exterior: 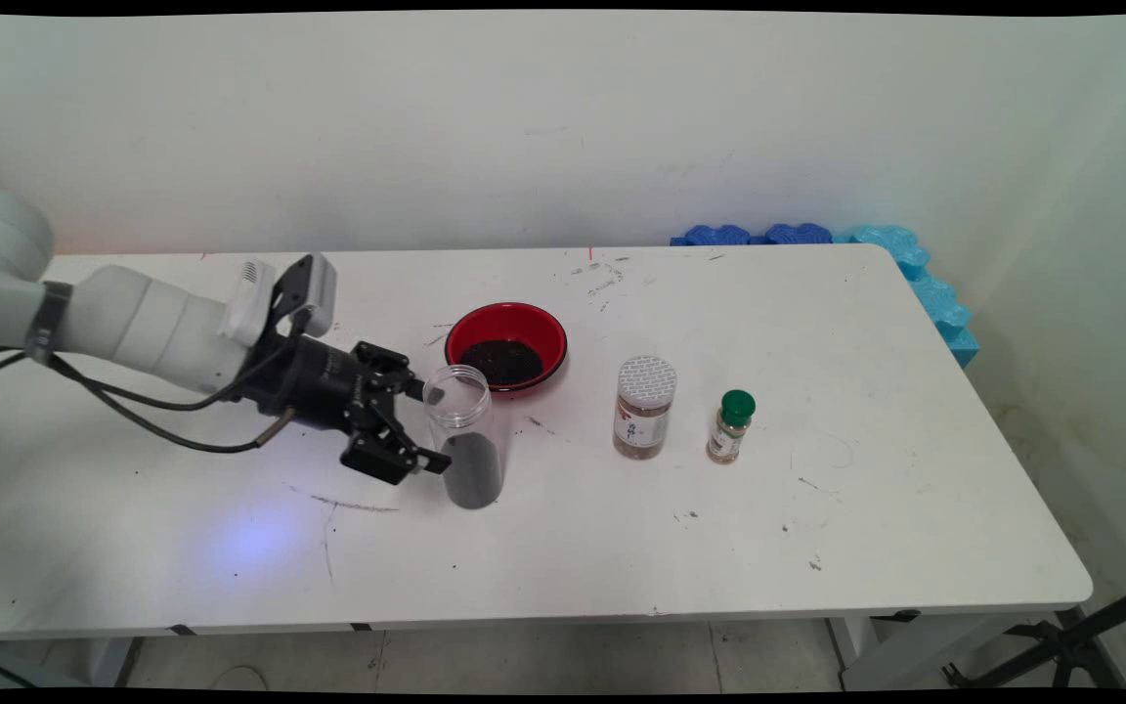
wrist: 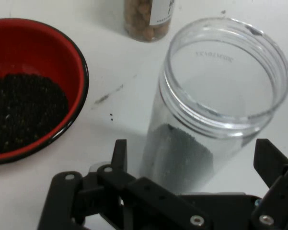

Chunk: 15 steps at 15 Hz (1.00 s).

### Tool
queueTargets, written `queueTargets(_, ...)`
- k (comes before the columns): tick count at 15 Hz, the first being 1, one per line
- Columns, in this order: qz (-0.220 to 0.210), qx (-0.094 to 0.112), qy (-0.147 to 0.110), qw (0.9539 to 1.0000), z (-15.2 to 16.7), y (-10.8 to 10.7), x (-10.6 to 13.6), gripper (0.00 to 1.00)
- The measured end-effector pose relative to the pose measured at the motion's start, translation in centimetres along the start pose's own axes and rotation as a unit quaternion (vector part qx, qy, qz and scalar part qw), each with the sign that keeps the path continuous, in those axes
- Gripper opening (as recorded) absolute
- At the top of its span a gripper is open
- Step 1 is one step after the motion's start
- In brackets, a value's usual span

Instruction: Pick up the black seasoning powder from the table, then pour the black seasoning powder in the red bowl

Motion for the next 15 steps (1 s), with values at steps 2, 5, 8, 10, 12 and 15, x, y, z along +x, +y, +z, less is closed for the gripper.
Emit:
queueTargets(2,-0.001,-0.001,0.003,1.0,0.7,-0.1,0.1,1.0)
queueTargets(5,-0.001,-0.002,0.007,1.0,1.5,-0.4,0.2,1.0)
queueTargets(8,-0.002,-0.003,0.01,0.9999,2.0,-0.5,0.3,1.0)
queueTargets(10,-0.006,-0.006,0.011,0.9999,2.2,-0.5,0.3,0.0)
queueTargets(12,-0.006,-0.012,0.012,0.9998,2.2,-0.4,0.3,0.0)
queueTargets(15,0.0,-0.021,0.012,0.9997,1.8,-0.3,0.5,0.0)
